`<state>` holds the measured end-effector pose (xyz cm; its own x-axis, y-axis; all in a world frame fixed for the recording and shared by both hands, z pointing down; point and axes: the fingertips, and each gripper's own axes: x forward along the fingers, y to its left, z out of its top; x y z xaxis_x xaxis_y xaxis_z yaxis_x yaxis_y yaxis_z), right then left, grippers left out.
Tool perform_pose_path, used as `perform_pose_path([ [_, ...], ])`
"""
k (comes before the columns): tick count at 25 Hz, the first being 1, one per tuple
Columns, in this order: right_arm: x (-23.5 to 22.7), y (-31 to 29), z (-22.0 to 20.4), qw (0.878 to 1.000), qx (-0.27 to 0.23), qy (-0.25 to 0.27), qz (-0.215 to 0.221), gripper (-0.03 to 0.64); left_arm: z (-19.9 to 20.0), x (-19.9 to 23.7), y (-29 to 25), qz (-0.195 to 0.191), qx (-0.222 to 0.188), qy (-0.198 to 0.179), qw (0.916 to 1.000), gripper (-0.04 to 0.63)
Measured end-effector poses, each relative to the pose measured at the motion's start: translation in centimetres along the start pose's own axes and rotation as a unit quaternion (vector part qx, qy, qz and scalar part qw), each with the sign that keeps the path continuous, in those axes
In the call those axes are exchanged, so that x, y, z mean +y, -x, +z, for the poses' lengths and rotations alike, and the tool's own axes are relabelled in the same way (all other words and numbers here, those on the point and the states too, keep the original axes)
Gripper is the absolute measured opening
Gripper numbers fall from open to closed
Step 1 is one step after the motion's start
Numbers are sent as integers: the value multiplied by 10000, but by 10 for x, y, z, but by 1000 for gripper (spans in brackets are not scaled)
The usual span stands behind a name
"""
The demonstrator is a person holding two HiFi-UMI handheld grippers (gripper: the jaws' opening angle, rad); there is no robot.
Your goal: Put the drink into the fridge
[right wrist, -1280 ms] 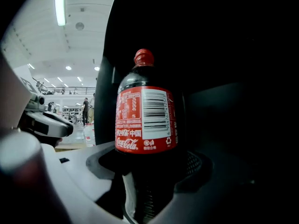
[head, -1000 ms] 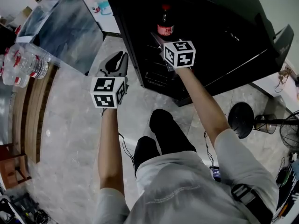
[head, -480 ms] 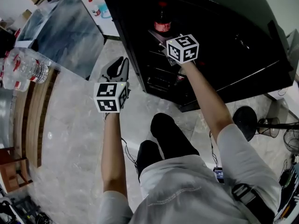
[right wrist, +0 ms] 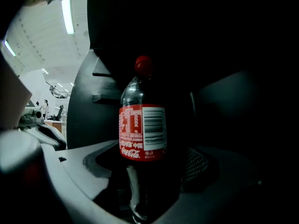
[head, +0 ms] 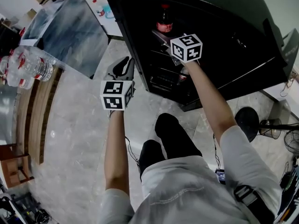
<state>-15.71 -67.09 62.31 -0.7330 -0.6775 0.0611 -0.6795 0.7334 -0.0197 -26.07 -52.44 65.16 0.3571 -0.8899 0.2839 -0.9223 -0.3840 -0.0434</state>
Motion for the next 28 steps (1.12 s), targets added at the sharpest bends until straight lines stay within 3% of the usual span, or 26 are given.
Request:
perform_pose_path([
  [11, 29, 61, -4, 9983, 553, 40, -170, 379, 29, -6, 52, 219, 89, 166, 9996, 54],
  [17, 78, 116, 16, 9968, 794, -10, 24, 308, 57, -23, 105, 302, 138, 150, 9993, 54],
  [23, 124, 178, 69, 9958, 913, 0, 99, 244, 97, -42, 182, 387, 201, 74, 9990, 54],
  [28, 166, 237, 134, 9957, 855, 359, 5, 163, 140, -64, 253, 353, 83, -89, 9993, 54],
])
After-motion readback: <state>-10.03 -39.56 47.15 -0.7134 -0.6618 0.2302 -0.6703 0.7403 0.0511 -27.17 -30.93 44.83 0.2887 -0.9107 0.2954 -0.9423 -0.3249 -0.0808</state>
